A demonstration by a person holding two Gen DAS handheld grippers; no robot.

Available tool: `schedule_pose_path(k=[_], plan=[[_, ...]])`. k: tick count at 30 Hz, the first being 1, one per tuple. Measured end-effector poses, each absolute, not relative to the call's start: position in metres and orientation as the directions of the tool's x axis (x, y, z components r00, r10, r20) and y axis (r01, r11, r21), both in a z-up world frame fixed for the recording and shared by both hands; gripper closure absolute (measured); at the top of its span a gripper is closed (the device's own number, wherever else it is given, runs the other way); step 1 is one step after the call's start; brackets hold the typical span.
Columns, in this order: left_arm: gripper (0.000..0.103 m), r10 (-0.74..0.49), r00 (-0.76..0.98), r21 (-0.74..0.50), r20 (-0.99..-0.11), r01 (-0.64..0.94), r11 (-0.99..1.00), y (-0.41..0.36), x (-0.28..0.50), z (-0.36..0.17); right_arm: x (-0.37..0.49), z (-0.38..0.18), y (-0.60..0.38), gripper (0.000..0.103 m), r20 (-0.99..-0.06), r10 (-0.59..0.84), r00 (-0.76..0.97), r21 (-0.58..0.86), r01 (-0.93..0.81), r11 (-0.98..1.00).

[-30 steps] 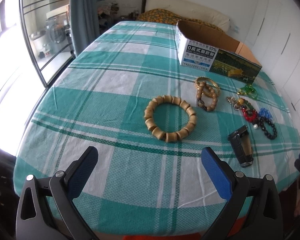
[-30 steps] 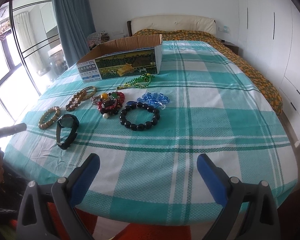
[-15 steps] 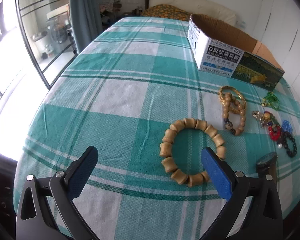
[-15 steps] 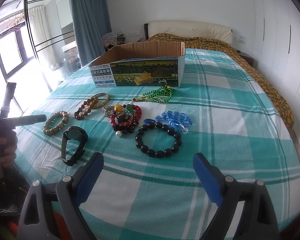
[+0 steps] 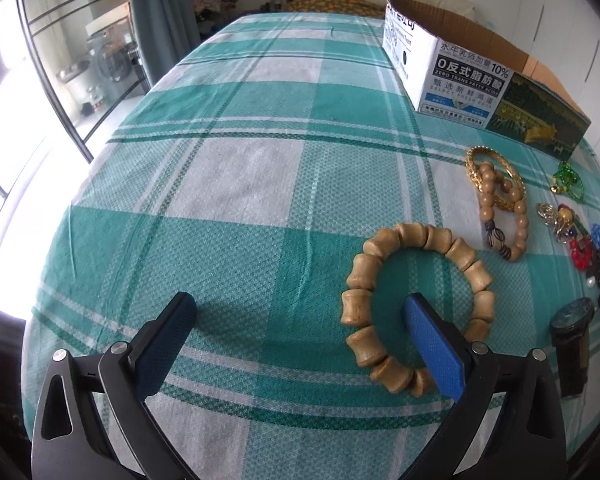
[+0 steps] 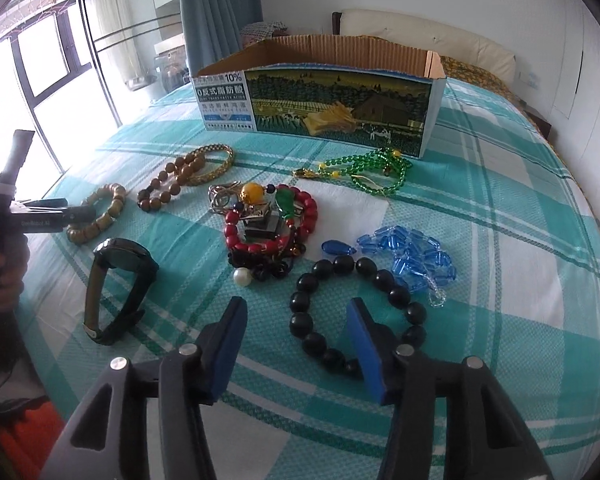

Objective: Organize jewelry
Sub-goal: 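Grasp the tan wooden-bead bangle with the left tool while the right tool grasps the black bead bracelet, then carry both bracelets over the cardboard box and open both tools to drop them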

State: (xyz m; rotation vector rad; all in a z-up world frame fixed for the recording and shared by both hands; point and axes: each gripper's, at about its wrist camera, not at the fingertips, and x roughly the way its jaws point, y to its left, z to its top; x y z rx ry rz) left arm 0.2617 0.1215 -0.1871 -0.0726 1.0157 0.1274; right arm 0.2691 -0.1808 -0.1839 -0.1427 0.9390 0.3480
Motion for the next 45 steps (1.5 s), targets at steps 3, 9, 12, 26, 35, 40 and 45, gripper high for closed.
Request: schedule_pose_path(k=[3,9,12,26,35,40,45], plan=[[0.0,0.073,0.506,0.0,-0.86,-0.142,0.99,0.122,0.263,-0.187,0.272,-0.185,-0.176,0.064,-0.816,0.196,0.544,-0.021,-0.366,0.93],[0.041,0.042,0.458,-0.002,-0.888,-0.094,0.996,0.111,0.263,-0.179,0.28,-0.181,-0.174,0.091,-0.863,0.166,0.478,-0.035,-0.383,0.923],[0.09,-0.002,0.458,-0.017,-0.889,-0.028,0.999,0.098,0.262,-0.174,0.28,-0.175,-0.178,0.091,-0.868,0.205,0.453,0.024,-0.374,0.927],[0.091,-0.255,0.589,-0.256,-0.767,0.083,0.963,0.084,0.276,-0.07,0.299,-0.061,-0.221,0.091,-0.738,0.425,0.525,0.295,-0.315,0.902],[0.091,-0.29,0.663,-0.226,-0.691,0.182,0.957,0.058,0.343,0.005,0.359,0.005,-0.21,0.091,-0.667,0.427,0.61,0.26,-0.347,0.901],[0.091,-0.276,0.665,-0.189,-0.694,0.202,0.961,0.036,0.391,0.007,0.409,0.011,-0.203,0.091,-0.655,0.402,0.64,0.243,-0.326,0.914],[0.091,-0.256,0.636,-0.164,-0.728,0.201,0.966,0.016,0.437,-0.019,0.462,-0.019,-0.196,0.091,-0.702,0.355,0.617,0.217,-0.289,0.932]])
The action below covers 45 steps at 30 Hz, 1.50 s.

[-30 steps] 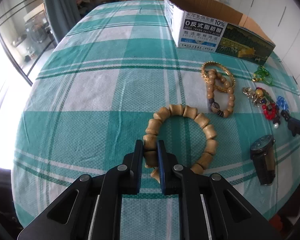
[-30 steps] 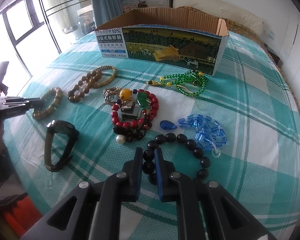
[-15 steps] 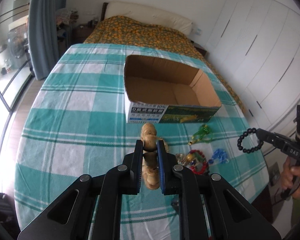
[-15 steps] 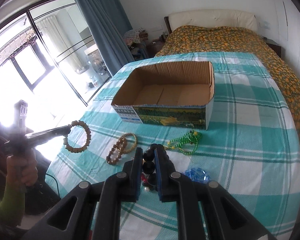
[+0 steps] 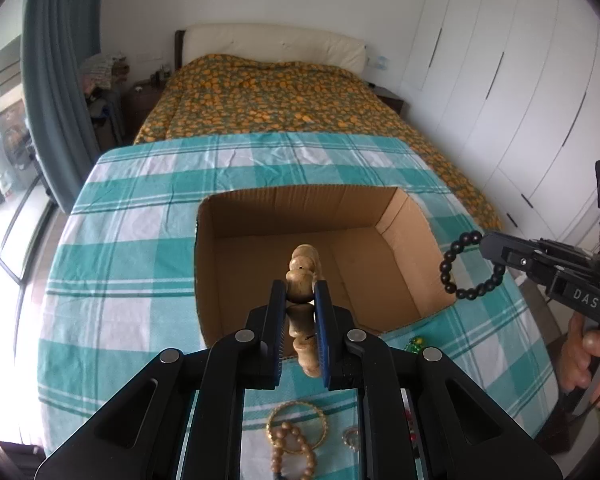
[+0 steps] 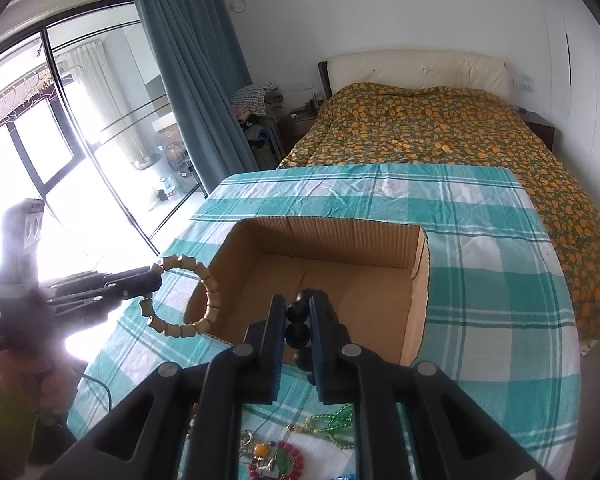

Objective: Organize jewelry
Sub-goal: 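Carry both bracelets over the cardboard box and open both tools to drop them, then move the left tool to the black watch while the right tool approaches the blue crystal bracelet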

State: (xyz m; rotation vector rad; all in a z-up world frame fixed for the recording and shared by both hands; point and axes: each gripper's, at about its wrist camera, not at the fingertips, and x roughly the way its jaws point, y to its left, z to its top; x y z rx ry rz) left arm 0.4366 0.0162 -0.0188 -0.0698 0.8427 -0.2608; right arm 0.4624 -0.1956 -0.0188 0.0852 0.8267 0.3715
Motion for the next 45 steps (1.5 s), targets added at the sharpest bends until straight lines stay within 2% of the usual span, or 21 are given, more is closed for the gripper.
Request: schedule_pose_path(k=[7,8,9,11,12,17,24,33,40,45], plan=[[0.088,-0.224,0.568,-0.146,-0.792,0.18,0.973,-0.007,0.471,-0.074,0.503,-0.075,-0.191,0.088,-0.762,0.34,0.552,0.243,-0.243,0.939],[0.08,-0.218,0.559,-0.144,-0.8,0.174,0.974,-0.008,0.473,-0.08,0.504,-0.079,-0.192,0.087,-0.753,0.366,0.548,0.278,-0.239,0.93],[0.057,-0.209,0.549,-0.14,-0.809,0.166,0.976,-0.009,0.473,-0.084,0.503,-0.082,-0.193,0.087,-0.744,0.388,0.544,0.311,-0.231,0.922],[0.033,-0.181,0.563,-0.119,-0.806,0.146,0.982,-0.007,0.467,-0.086,0.499,-0.083,-0.195,0.073,-0.72,0.419,0.553,0.359,-0.221,0.907],[0.03,-0.171,0.583,-0.108,-0.794,0.142,0.984,-0.005,0.461,-0.083,0.495,-0.082,-0.197,0.066,-0.707,0.425,0.566,0.368,-0.219,0.904],[0.019,-0.155,0.633,-0.092,-0.758,0.132,0.987,0.012,0.422,-0.068,0.459,-0.072,-0.202,0.066,-0.681,0.403,0.612,0.33,-0.234,0.914],[0.007,-0.143,0.703,-0.113,-0.696,0.089,0.99,0.047,0.326,-0.061,0.367,-0.07,-0.207,0.063,-0.666,0.296,0.685,0.16,-0.256,0.953],[0.006,-0.07,0.73,-0.094,-0.68,0.008,0.996,0.077,0.228,-0.081,0.24,-0.098,-0.213,0.061,-0.665,0.139,0.734,-0.058,-0.237,0.97],[0.005,-0.076,0.733,-0.112,-0.676,0.0,0.994,0.074,0.173,-0.101,0.179,-0.124,-0.218,0.057,-0.671,0.09,0.736,-0.078,-0.19,0.979],[0.005,-0.069,0.72,-0.035,-0.691,0.062,0.997,0.054,0.154,-0.108,0.161,-0.138,-0.222,0.057,-0.68,0.08,0.729,-0.054,-0.158,0.986]])
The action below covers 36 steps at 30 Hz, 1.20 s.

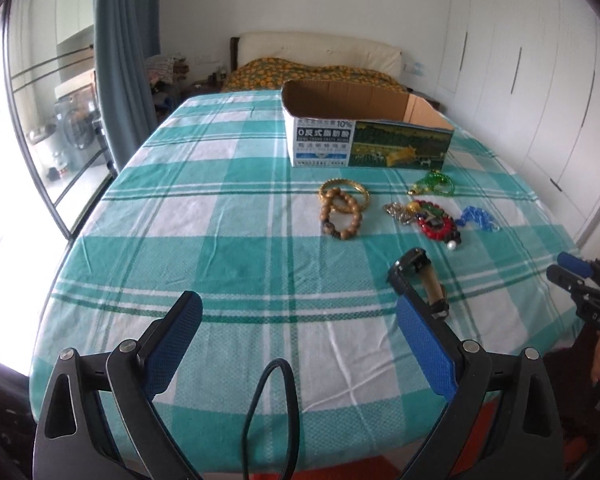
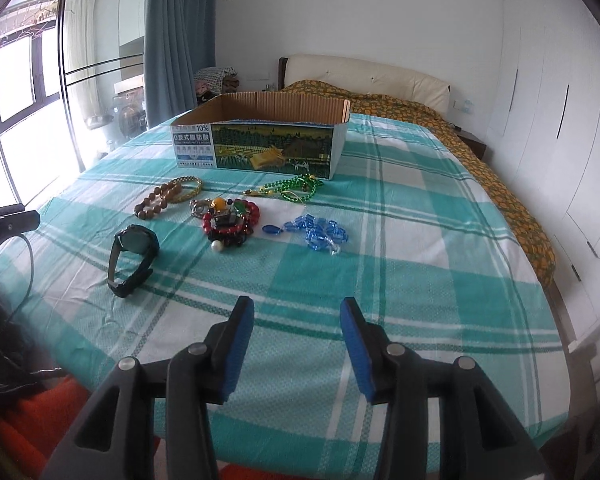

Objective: Organize jewelry
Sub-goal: 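Move the left tool to the black watch while the right tool approaches the blue crystal bracelet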

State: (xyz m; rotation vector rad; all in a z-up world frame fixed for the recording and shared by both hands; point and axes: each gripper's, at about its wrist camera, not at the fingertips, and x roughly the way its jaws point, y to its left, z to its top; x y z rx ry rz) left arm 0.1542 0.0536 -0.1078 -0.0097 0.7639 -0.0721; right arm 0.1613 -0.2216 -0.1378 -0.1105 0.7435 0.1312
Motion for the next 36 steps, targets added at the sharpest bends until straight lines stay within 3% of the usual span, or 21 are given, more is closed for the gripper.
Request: schedule_pose_path(k=[3,16,36], plan=[[0.005,-0.055,0.729,0.002,-0.683,0.077,0.997,0.046,0.144,-0.108,0.158,-0.141,-0.221,0.057,-0.68,0.081,0.729,-0.038,-0.146,0.989],[0.003,-0.14,0.695,-0.055,-0.706,0.143,0.988,0.02,0.129,-0.137,0.151,-0.151,-0.216,0.057,-0.687,0.075,0.723,-0.037,-0.138,0.99],[0.003,-0.171,0.64,-0.141,-0.749,0.098,0.985,0.0,0.19,-0.146,0.149,-0.158,-0.224,0.057,-0.7,0.085,0.709,0.005,-0.114,0.993]])
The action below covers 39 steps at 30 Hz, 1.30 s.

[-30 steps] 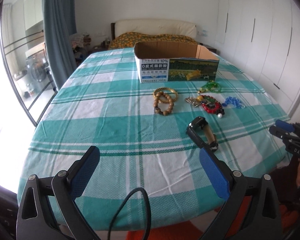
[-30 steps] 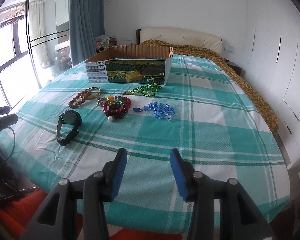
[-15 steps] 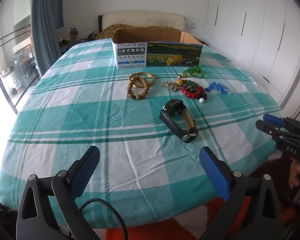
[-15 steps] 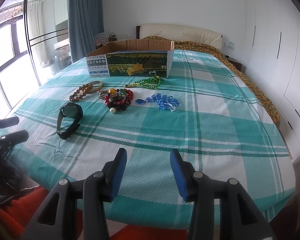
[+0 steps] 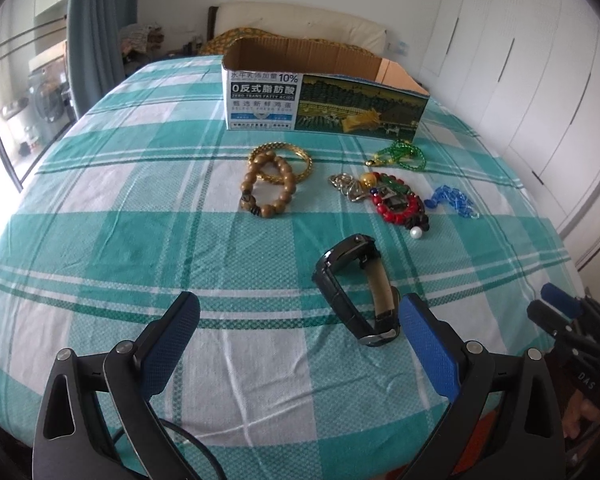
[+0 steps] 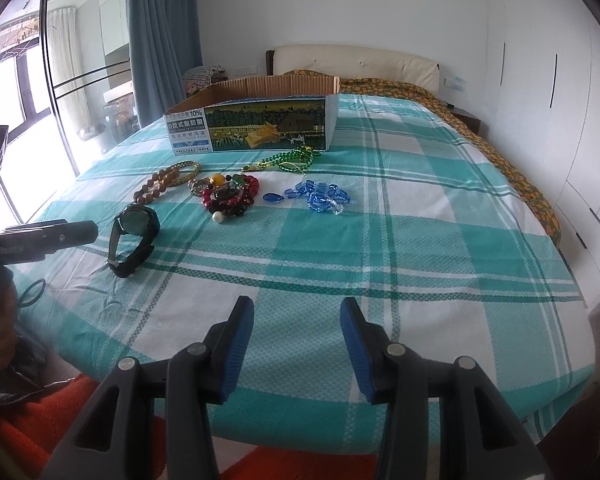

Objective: Organize jewelry
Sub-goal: 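Move the left tool to the black watch while the right tool approaches the blue crystal bracelet, then close the left tool on the black watch while the right tool grasps the blue crystal bracelet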

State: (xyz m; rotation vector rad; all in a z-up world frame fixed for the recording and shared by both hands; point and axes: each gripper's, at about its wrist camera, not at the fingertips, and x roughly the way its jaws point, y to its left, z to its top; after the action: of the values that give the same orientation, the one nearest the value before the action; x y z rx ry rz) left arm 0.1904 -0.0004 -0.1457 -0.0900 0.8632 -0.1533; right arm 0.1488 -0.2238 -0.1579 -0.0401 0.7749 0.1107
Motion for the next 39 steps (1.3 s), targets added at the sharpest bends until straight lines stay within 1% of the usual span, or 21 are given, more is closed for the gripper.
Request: schedule_pose_path(k=[13,20,21,25,27,28,33,39], plan=[[0.003,-0.111,0.622,-0.091,-0.775,0.064,0.994,-0.005,0.207,-0.154,0.15,-0.157,-0.224,0.057,-0.694,0.095,0.714,0.019,-0.114,0.993],[0.003,-0.004,0.573,0.005,-0.82,0.015,1.0,-0.008,0.225,-0.174,0.153,-0.154,-0.233,0.057,-0.69,0.081,0.719,0.021,-0.091,0.996],[0.002,0.014,0.561,0.022,-0.828,0.008,1.0,-0.008,0.227,-0.178,0.155,-0.154,-0.235,0.057,-0.692,0.078,0.718,0.021,-0.088,0.996],[0.0,0.006,0.575,0.006,-0.818,-0.003,1.0,-0.002,0.226,-0.18,0.169,-0.151,-0.24,0.057,-0.692,0.066,0.719,-0.004,-0.096,0.995],[0.0,0.003,0.581,0.004,-0.814,0.0,1.0,0.0,0.225,-0.181,0.18,-0.151,-0.243,0.049,-0.693,0.063,0.718,-0.012,-0.099,0.995],[0.0,0.004,0.58,0.004,-0.815,0.0,1.0,0.0,0.225,-0.181,0.187,-0.152,-0.245,0.044,-0.697,0.061,0.715,-0.013,-0.097,0.995],[0.0,0.01,0.583,0.006,-0.812,-0.009,1.0,-0.002,0.225,-0.181,0.226,-0.165,-0.263,0.043,-0.744,0.065,0.665,0.039,-0.054,0.998],[0.0,0.016,0.583,0.007,-0.812,-0.018,1.0,-0.001,0.224,-0.18,0.266,-0.179,-0.265,0.043,-0.79,0.114,0.603,0.087,-0.074,0.994]])
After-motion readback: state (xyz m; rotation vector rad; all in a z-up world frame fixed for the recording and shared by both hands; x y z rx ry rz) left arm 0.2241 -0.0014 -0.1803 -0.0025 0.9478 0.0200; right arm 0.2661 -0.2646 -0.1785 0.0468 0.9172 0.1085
